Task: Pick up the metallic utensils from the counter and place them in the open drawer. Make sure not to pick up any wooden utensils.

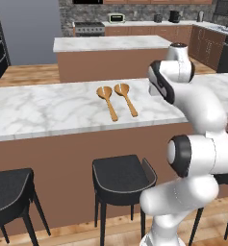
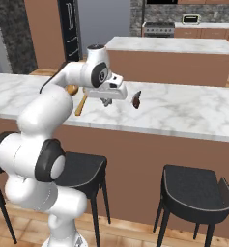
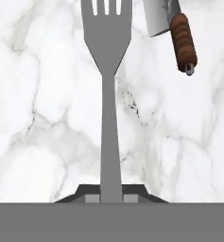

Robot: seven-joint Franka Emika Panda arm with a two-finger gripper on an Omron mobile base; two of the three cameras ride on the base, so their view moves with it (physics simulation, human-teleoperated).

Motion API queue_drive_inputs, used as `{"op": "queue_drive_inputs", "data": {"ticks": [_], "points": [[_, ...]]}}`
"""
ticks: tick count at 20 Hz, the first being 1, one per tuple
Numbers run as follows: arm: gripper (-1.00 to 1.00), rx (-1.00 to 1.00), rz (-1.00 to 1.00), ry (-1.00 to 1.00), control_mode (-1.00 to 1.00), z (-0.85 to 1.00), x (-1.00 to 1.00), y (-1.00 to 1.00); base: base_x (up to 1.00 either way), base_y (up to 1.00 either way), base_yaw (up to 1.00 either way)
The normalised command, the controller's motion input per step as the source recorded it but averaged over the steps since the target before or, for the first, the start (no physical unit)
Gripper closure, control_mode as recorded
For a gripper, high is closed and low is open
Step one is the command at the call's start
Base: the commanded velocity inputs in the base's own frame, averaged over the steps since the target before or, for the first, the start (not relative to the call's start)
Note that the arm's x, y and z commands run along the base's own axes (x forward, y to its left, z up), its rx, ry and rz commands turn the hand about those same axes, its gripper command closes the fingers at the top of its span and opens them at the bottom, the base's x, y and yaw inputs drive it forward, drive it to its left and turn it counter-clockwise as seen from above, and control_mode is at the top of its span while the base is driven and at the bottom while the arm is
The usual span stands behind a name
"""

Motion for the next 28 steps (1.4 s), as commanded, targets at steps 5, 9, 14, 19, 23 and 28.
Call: {"op": "queue_drive_inputs", "data": {"ticks": [5,9,14,19,23,28], "points": [[1.0,0.01,-0.08,0.14,-1.0,0.86,-1.0,0.24,0.0,0.0,0.0],[1.0,0.0,-0.11,0.03,-1.0,0.23,-1.0,0.5,0.0,0.0,0.0],[1.0,0.0,-0.09,0.0,-1.0,0.0,-1.0,0.51,0.0,0.0,0.0],[1.0,0.0,-0.04,0.0,-1.0,0.0,-1.0,0.17,0.0,0.0,0.0],[1.0,0.06,0.07,-0.01,-1.0,-0.03,-0.98,0.0,0.0,0.0,0.0],[1.0,0.0,0.23,-0.04,-1.0,-0.08,-0.75,0.0,0.0,0.0,0.0]]}}
